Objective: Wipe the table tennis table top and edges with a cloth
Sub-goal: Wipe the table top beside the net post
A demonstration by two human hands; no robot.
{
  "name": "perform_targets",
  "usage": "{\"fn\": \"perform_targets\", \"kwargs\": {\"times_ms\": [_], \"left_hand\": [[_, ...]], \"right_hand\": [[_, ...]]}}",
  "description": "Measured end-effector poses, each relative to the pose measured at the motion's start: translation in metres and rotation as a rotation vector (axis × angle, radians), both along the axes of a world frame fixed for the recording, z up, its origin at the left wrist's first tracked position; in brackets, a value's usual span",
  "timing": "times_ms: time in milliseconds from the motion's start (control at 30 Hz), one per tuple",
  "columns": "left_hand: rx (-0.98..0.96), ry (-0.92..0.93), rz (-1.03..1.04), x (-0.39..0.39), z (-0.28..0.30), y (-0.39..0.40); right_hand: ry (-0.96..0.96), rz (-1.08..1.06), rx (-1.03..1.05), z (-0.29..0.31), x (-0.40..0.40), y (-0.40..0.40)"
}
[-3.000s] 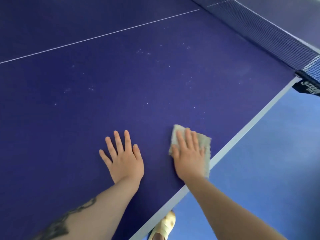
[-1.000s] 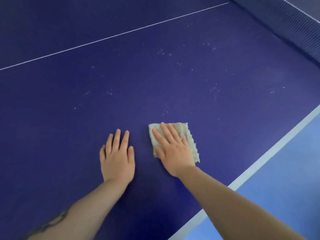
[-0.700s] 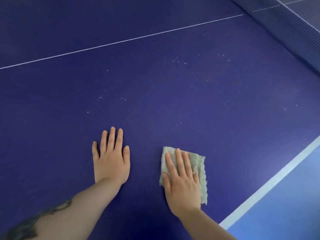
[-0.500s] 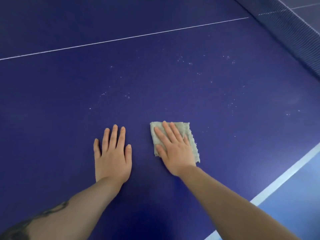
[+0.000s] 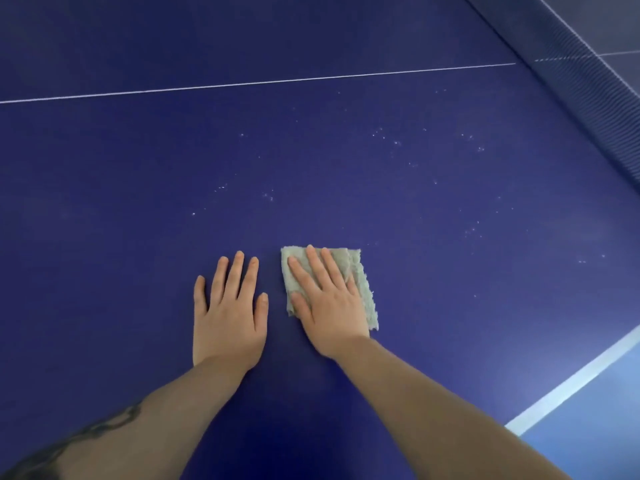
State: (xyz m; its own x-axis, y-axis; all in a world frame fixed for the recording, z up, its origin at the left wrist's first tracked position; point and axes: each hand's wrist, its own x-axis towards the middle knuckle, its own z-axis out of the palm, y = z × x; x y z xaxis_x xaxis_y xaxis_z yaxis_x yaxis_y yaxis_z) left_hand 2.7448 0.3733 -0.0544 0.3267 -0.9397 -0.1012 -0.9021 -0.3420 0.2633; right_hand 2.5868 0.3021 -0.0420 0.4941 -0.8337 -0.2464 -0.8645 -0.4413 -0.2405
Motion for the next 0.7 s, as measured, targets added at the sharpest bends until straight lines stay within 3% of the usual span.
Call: {"fn": "perform_targets", "kwargs": {"times_ms": [100, 167, 233, 300, 400, 567, 633, 700], "left_hand": [[-0.04, 0.13, 0.023, 0.001, 0.004, 0.004], [-0.07, 0.214, 0.036, 0.01, 0.008, 0.008], [-0.083, 0.193, 0.072, 0.029, 0.01, 0.012], [-0.075, 0.12, 0.164, 0.055, 0.01, 0.013], [-0.024, 0.044, 0.303, 0.087, 0.009, 0.011], [0.043, 0.009, 0.51, 0.091, 0.01, 0.004], [0.069, -0.019, 0.508, 0.093, 0.009, 0.003], [0.081, -0.035, 0.503, 0.097, 0.009, 0.004]], "right_hand": [[0.038, -0.181, 0.023, 0.004, -0.024, -0.045], [0.032, -0.422, 0.008, 0.005, -0.045, -0.043], [0.044, -0.531, 0.015, 0.004, -0.053, -0.017], [0.01, -0.42, 0.001, 0.001, -0.038, 0.018], [-0.03, -0.027, -0.025, -0.004, 0.008, 0.047], [0.017, 0.398, -0.054, -0.002, 0.071, -0.011], [0.034, 0.312, 0.006, -0.002, 0.08, -0.044], [0.054, 0.083, -0.023, -0.001, 0.078, -0.056]]}}
